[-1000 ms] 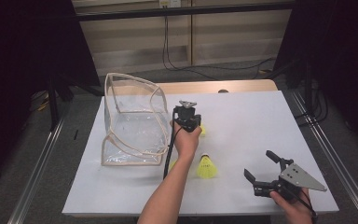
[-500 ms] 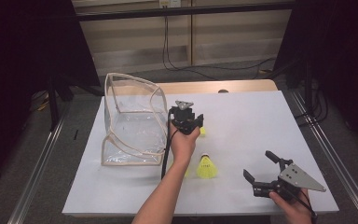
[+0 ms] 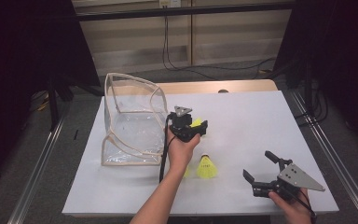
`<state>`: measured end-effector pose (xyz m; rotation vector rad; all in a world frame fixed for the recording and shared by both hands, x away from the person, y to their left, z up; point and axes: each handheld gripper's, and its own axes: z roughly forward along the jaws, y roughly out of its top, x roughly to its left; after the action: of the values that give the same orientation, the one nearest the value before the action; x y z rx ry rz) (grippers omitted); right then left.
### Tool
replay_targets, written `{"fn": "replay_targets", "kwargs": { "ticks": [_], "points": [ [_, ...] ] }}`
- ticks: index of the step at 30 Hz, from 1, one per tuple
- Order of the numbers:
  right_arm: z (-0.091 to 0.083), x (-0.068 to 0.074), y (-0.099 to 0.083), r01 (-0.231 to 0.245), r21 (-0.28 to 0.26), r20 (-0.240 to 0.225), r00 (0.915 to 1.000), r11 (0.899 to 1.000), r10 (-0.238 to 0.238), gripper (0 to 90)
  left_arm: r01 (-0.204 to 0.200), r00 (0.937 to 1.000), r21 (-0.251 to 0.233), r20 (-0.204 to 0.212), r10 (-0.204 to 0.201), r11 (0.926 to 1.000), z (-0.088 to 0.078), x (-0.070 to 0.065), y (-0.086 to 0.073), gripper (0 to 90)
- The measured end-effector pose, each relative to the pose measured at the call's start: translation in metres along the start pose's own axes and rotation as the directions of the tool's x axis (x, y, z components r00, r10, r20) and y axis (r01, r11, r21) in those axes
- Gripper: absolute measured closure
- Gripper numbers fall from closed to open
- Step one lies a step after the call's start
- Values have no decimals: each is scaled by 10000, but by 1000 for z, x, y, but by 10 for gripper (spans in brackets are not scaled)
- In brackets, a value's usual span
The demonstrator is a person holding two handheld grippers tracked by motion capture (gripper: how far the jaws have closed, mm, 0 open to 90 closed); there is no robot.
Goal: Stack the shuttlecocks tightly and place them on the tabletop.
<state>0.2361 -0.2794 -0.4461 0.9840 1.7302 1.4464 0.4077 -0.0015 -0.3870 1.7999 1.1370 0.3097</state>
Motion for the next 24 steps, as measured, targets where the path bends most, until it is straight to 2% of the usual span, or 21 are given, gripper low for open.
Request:
{"fn": "replay_targets", "kwargs": {
  "ticks": [2, 8, 10, 21, 24],
  "points": [
    [0, 0, 0, 13, -10, 17, 10000, 10000, -13, 14, -39, 10000, 35, 56, 39, 10000, -1, -2, -1, 339],
    [0, 0, 0, 18, 4, 4, 10000, 10000, -18, 14, -255, 9987, 246, 445, 244, 9994, -3, -7, -4, 299],
    [0, 0, 0, 31, 25, 8, 10000, 10000, -31, 14, -439, 9973, 274, 605, 422, 9987, -5, -9, -5, 292],
    [0, 0, 0, 20, 36, -7, 10000, 10000, -20, 14, -664, 9926, 543, 1054, 604, 9963, -11, -14, -10, 201],
    [0, 0, 0, 6, 8, -22, 10000, 10000, -6, 14, -711, 9902, 466, 1235, 649, 9964, -14, -15, -11, 180]
  ]
}}
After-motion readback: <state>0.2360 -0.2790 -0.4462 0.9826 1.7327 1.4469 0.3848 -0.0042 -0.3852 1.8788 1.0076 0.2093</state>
